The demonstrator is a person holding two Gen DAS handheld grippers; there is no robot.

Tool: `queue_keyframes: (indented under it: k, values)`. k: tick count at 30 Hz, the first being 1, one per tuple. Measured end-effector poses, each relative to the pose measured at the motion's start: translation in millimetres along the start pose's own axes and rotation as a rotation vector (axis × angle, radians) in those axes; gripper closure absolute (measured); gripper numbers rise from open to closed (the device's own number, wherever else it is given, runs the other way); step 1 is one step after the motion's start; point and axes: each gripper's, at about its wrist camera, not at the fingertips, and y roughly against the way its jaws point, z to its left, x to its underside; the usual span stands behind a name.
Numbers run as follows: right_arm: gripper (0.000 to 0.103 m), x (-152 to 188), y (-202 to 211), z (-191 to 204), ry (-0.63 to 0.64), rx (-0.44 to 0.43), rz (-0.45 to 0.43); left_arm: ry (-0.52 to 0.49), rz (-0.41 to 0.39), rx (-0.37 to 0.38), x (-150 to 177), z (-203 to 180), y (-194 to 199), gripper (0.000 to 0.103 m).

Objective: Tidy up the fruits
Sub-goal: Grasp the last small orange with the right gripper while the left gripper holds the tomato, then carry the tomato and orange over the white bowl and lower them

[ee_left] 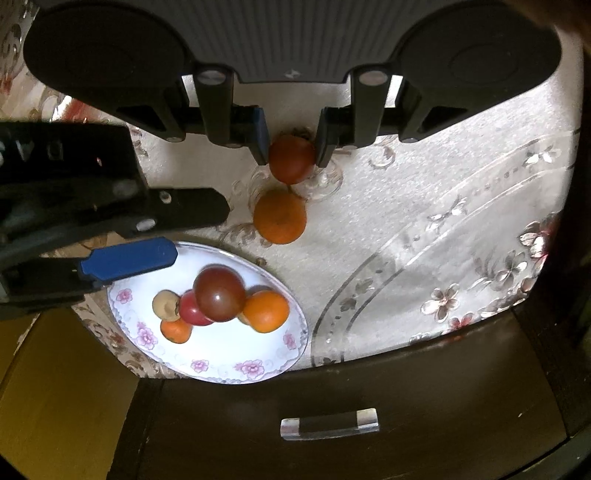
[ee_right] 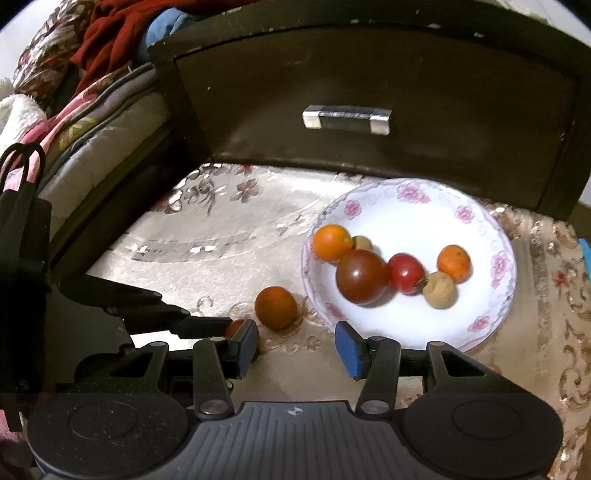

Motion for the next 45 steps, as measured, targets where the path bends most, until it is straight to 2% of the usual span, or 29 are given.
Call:
queue_keyframes:
  k: [8, 18, 23, 28, 31, 36, 45]
  values:
    - [0.061, -10.5, -21.9, -1.5, -0.114, -0.018, 0.074, 0.024, 0.042, -0.011, -1.7, 17.2, 2.4, 0.068]
    - [0.061, -34.3, -44.9, 24.2, -0.076, 0.043, 0.153, 0.029, 0.078, -0.018, -7.0, 32.0, 3.0, 0.068]
    - [0.061, -37.0, -60.3, 28.4, -0.085, 0.068, 0.214, 0.044, 0.082, -0.006, -7.1, 35.6, 3.0, 0.067]
    - [0.062, -38.1, -71.3, 29.0, -0.098, 0.074, 0.237, 0.039, 0.082, -0.009, -7.8, 34.6, 2.5, 0.067]
    - [0.075, -38.2, -77.1, 30.3, -0.089, 0.077, 0.257, 0.032, 0.082, -0.013, -7.9, 33.4, 2.2, 0.067]
    - [0.076, -36.3, -73.4, 29.3, -0.083, 0.084, 0.255, 0.027, 0.081, -0.019, -7.3, 32.6, 2.7, 0.067]
    - [0.076, -18.3, -32.6, 24.0, -0.080, 0.079, 0.243, 0.032, 0.085, -0.010, -7.0, 28.7, 6.0, 0.068]
